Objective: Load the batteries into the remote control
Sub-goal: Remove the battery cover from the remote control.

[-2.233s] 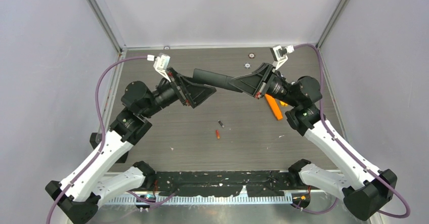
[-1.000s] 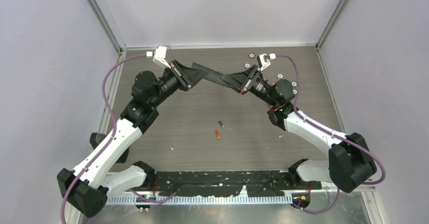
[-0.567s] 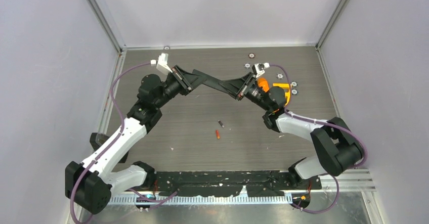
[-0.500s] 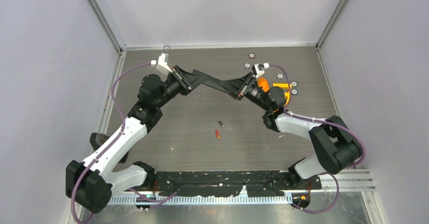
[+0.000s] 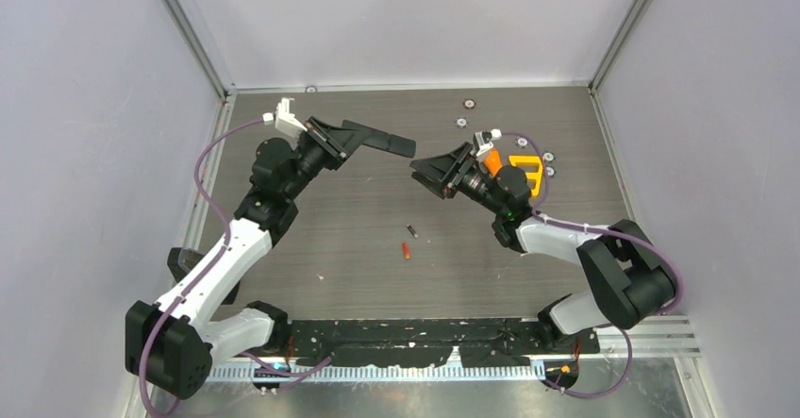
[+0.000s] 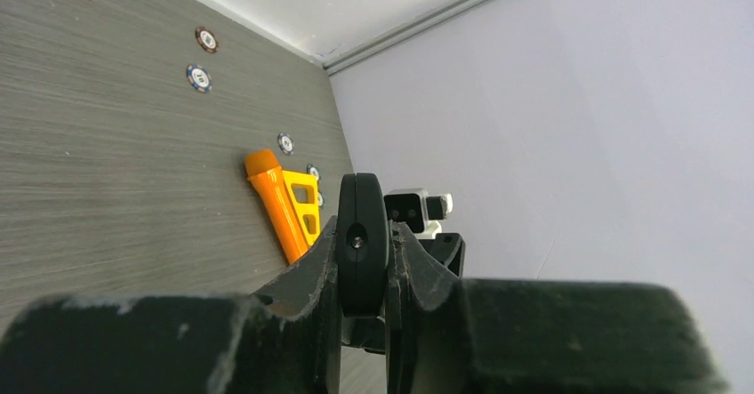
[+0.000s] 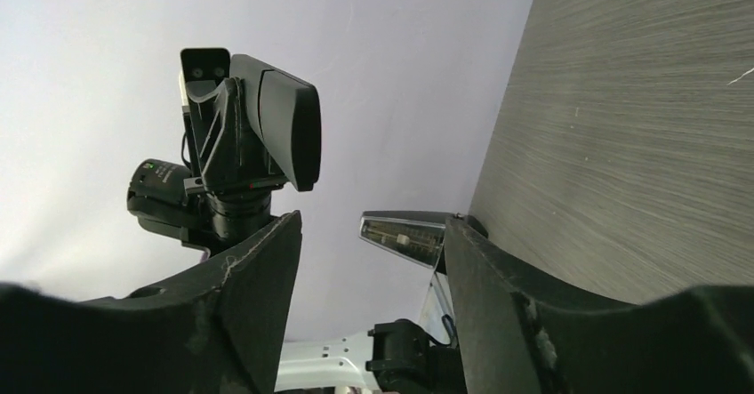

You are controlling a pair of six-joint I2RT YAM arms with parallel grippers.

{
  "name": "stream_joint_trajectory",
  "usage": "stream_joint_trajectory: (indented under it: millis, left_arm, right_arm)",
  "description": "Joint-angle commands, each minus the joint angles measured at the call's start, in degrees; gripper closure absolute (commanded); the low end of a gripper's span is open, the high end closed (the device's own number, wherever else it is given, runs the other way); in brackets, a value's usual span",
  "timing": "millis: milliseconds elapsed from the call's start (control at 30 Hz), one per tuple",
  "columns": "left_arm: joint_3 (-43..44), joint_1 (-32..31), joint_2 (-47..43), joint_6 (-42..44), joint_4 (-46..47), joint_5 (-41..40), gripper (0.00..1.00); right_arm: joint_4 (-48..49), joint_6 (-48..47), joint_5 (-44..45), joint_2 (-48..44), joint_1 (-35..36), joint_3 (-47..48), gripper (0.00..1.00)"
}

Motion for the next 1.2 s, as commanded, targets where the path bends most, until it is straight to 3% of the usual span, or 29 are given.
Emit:
stream_joint_trajectory:
  millis: [0,267,567,1033,1167]
  left_arm:
    - [2.1,-0.1,0.3,2.8,3.6,0.6,1.00]
    - [3.3,-0.1,1.7,5.2,1.3,3.8,1.00]
    - [4.4,-0.1,2.6,8.4,0.4,8.9,1.00]
    - [7.6,-0.1,7.9,21.4,-8.0,7.5,1.00]
    - [8.0,-0.1,10.1,24.6,-9.5,6.1,1.00]
  right_arm:
    - [-2.4,-5.0,-0.2,-3.8,0.3,3.3,0.30]
    - [-7.5,-7.8,-0.5,-3.5,0.3,6.9,0.17]
    - [-18.6,-11.1,0.0,-1.4,0.4,12.1,0.18]
    - [-27.1,-9.3,-0.2,1.3,0.5,12.8,0.54]
    - [-27.9,-8.0,-1.4,3.0,0.5,13.8,0.58]
